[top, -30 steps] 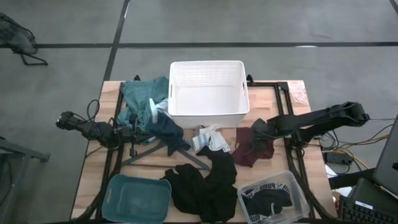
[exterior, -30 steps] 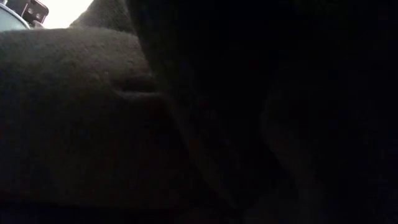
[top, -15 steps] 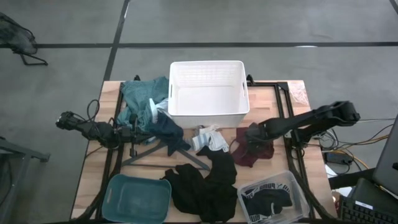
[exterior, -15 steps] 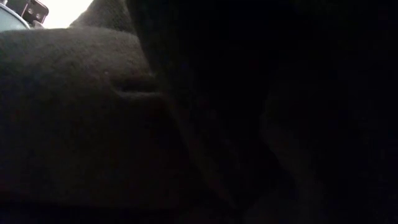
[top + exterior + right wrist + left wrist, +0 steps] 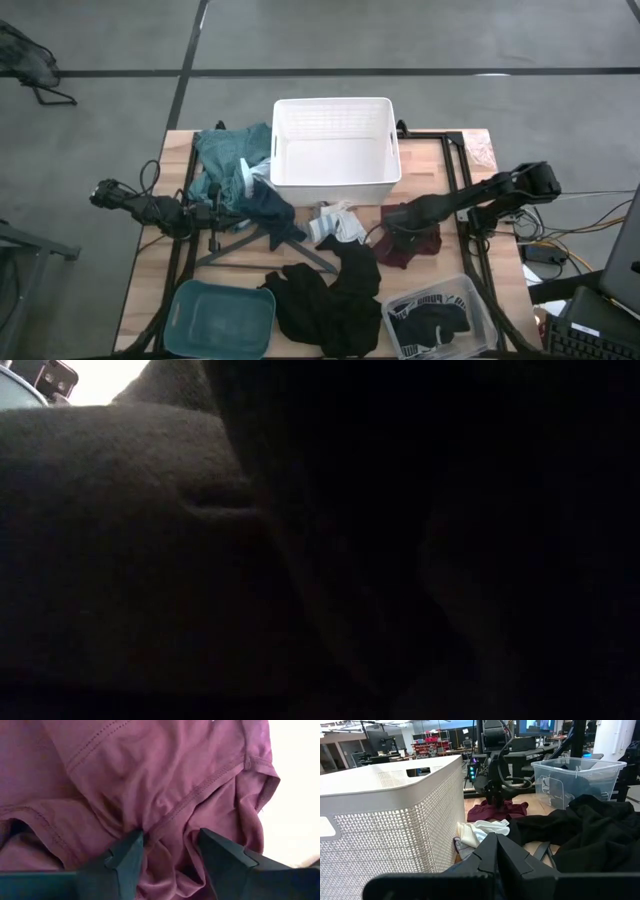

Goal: Pick & Place Cloths
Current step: Put the red underwear into the transparent bin

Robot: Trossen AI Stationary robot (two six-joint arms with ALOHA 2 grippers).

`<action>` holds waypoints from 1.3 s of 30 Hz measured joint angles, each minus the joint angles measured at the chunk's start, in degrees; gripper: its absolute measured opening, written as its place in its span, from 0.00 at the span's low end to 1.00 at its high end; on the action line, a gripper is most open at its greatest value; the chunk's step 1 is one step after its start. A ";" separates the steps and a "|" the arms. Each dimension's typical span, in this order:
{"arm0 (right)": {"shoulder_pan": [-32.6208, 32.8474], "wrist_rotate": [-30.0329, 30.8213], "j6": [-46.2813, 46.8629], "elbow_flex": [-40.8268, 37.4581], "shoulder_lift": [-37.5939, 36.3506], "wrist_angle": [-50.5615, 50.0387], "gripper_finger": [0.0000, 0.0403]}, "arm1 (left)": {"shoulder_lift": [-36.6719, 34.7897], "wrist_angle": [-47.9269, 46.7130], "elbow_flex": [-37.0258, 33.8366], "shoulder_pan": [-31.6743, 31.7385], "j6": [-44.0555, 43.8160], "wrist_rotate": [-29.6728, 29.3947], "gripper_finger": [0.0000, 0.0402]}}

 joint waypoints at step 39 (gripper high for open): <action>0.13 0.24 4.15 7.68 -27.62 0.55 0.02 | 0.00 0.02 0.00 -0.01 0.00 0.00 0.03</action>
